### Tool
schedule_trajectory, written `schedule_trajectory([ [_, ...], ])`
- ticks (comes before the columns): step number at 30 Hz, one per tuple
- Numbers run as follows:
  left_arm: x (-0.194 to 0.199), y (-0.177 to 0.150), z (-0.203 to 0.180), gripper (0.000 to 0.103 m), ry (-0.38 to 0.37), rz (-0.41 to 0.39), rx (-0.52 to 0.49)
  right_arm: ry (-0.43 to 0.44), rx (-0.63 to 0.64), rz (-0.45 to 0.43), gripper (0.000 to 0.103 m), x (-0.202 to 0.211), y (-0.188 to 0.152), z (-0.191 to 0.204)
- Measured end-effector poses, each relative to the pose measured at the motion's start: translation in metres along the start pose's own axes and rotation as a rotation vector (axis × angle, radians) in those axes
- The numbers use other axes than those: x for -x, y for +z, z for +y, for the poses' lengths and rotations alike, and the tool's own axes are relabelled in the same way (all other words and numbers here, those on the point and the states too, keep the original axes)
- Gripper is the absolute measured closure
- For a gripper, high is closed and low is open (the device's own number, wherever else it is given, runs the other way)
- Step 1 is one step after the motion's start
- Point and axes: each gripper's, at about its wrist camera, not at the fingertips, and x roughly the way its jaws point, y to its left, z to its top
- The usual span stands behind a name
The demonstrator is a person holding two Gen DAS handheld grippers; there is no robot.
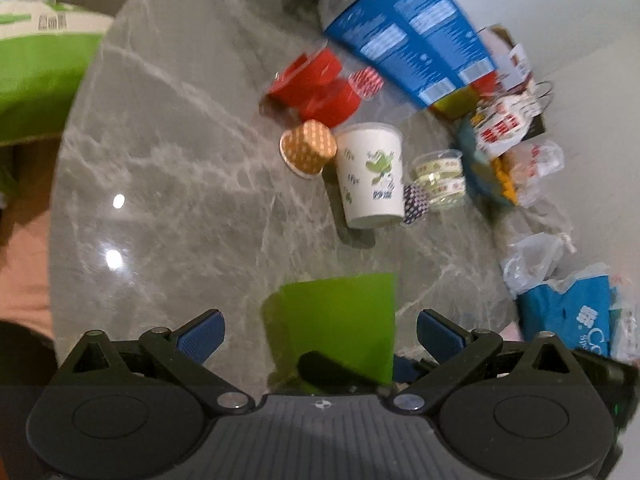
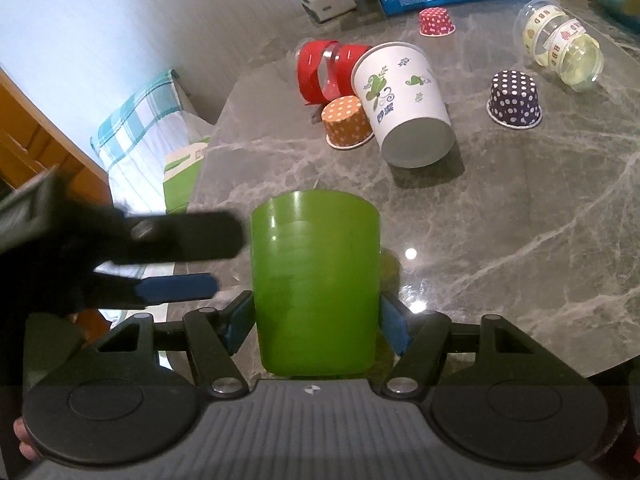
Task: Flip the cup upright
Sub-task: 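Close the left tool on the green cup while the right tool holds it up, then open the right tool and pull away while the left tool turns the cup rim-up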
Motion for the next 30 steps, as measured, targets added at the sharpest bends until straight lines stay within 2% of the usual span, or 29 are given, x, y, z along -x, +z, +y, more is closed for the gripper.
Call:
schedule_trajectory([
  [5,-0.022,0.004,-0.008,0.006,0.066,0.065,0.005,0.017,-0.010,-0.005,0.036,-0.002,-0.002,-0.003],
  [14,-0.031,0.009,-0.022,0.011,0.140,0.065,0.006,0.027,0.029,-0.007,0.034,0.001,-0.002,-0.003],
  [19,-0.038,0.010,-0.030,0.015,0.160,0.065,-0.010,0.044,0.061,-0.004,0.031,0.006,-0.005,-0.003],
  [23,-0.042,0.009,-0.035,0.026,0.163,0.070,-0.025,0.059,0.079,0.000,0.029,0.011,-0.010,-0.005],
  [30,-0.045,0.004,-0.044,0.028,0.182,0.056,-0.095,0.069,0.053,-0.043,0.029,0.032,-0.017,-0.022],
])
